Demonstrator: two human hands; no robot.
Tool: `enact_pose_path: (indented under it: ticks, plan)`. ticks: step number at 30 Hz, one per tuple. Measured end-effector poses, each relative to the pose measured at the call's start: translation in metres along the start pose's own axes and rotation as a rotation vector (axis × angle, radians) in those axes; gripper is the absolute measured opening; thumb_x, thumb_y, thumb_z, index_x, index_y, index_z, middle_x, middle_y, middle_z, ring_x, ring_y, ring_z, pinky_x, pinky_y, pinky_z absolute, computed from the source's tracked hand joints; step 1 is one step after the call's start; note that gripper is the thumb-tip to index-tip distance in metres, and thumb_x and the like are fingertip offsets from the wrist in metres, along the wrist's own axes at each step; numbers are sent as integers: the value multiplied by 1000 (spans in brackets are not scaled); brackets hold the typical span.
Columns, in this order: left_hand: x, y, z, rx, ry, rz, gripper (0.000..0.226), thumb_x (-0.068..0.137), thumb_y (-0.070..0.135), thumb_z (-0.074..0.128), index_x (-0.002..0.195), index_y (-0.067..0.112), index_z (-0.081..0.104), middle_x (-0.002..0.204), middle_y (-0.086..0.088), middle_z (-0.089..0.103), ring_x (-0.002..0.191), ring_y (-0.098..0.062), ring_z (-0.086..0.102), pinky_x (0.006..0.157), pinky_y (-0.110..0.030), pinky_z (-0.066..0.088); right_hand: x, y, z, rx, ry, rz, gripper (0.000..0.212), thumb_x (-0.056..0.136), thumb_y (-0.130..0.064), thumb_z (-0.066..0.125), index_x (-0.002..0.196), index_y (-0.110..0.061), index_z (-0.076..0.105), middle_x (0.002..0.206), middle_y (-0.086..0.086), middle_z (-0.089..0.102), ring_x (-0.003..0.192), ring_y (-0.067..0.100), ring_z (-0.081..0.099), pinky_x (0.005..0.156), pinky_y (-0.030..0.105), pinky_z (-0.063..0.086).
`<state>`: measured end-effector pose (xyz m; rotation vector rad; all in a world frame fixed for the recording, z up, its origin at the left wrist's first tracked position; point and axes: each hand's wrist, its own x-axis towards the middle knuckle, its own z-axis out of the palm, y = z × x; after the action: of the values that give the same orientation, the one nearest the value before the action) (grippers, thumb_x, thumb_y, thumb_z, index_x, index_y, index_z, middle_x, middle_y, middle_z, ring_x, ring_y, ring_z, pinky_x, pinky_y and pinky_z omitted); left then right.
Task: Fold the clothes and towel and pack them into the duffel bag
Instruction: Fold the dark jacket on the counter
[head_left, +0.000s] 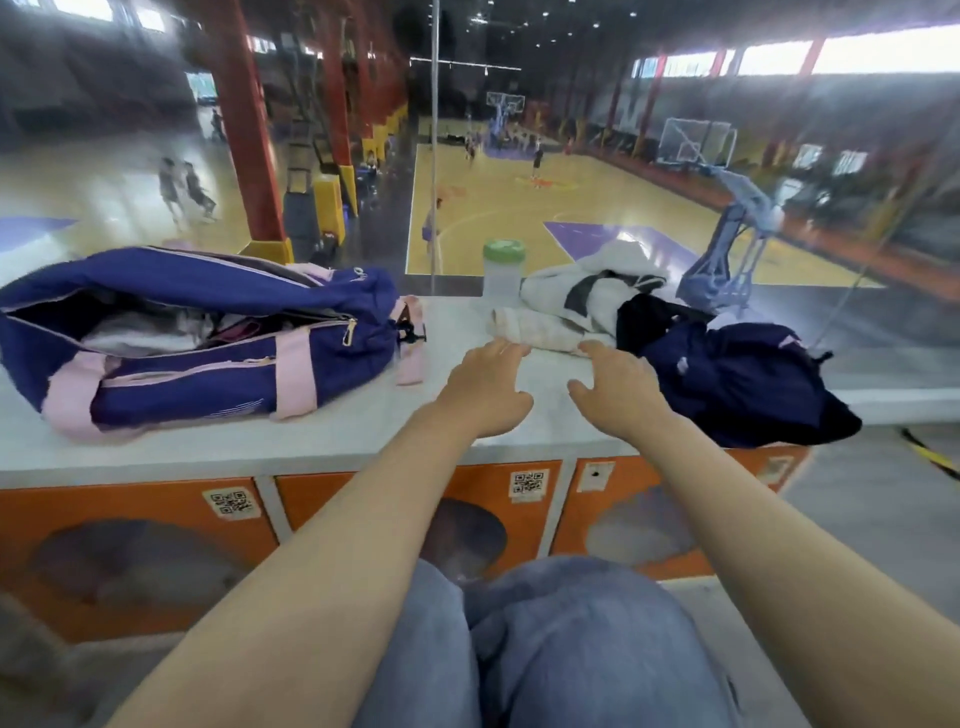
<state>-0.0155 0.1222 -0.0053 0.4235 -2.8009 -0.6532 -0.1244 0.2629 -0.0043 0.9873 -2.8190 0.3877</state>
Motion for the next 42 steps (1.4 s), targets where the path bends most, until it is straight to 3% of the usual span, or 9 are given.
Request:
enact_pose_path:
  ticks: [5,7,9,14,25,33,36,39,42]
  plan:
    - [-1,-12,29,68,-127,-25,69,89,25,54,151,23,25,161,-5,16,146,-28,17,117,-41,20,15,75,-3,-241,-109,288,86,87,-58,53,153,-21,12,161,14,8,146,39,7,114,62,5]
    - [2,-23,34,35,-170,-57,69,90,26,54,152,22,23,161,-6,17,146,-28,16,118,-43,20,17,91,4,-247,-175,342,90,86,-63,50,154,-27,5,161,15,3,146,41,6,113,63,6]
    - [5,-29,39,-14,-194,-73,69,90,26,53,152,21,23,160,-6,19,146,-27,17,119,-43,19,18,96,11,-253,-171,342,81,88,-57,50,152,-29,9,157,16,17,140,43,22,110,60,16]
    - [10,-26,43,-66,-184,-59,67,90,25,54,151,21,25,159,-2,23,145,-26,19,118,-41,20,19,93,23,-405,10,253,66,86,-12,54,144,-25,24,125,11,51,110,37,51,93,49,37]
    - [3,-32,32,-229,-106,-172,62,93,22,52,150,20,28,156,-5,29,142,-25,28,115,-38,26,-16,8,31,-234,205,7,42,92,-21,47,132,-24,39,107,7,63,89,33,63,72,38,41]
    - [1,-35,16,-470,142,-200,45,99,23,35,144,24,39,149,1,41,132,-15,41,95,-24,31,-14,-60,26,-57,76,-149,44,90,-41,52,128,-19,44,101,4,68,90,29,65,64,32,40]
    - [3,-39,15,-487,157,-173,43,97,20,42,140,24,45,143,2,48,128,-14,45,99,-26,35,-12,-70,19,79,-30,-152,49,90,-48,49,129,-18,46,109,6,68,100,30,63,77,36,47]
    - [6,-40,17,-478,160,-105,41,94,20,49,135,24,53,138,2,54,127,-15,48,110,-36,36,-6,-67,9,222,-168,-116,47,91,-37,50,134,-18,47,123,6,63,114,26,58,89,35,44]
    - [9,-42,20,-382,122,-8,34,93,20,50,125,25,61,127,4,62,121,-15,52,106,-36,39,2,-58,0,365,-247,-90,36,90,-22,52,125,-17,56,124,4,62,117,22,55,92,30,42]
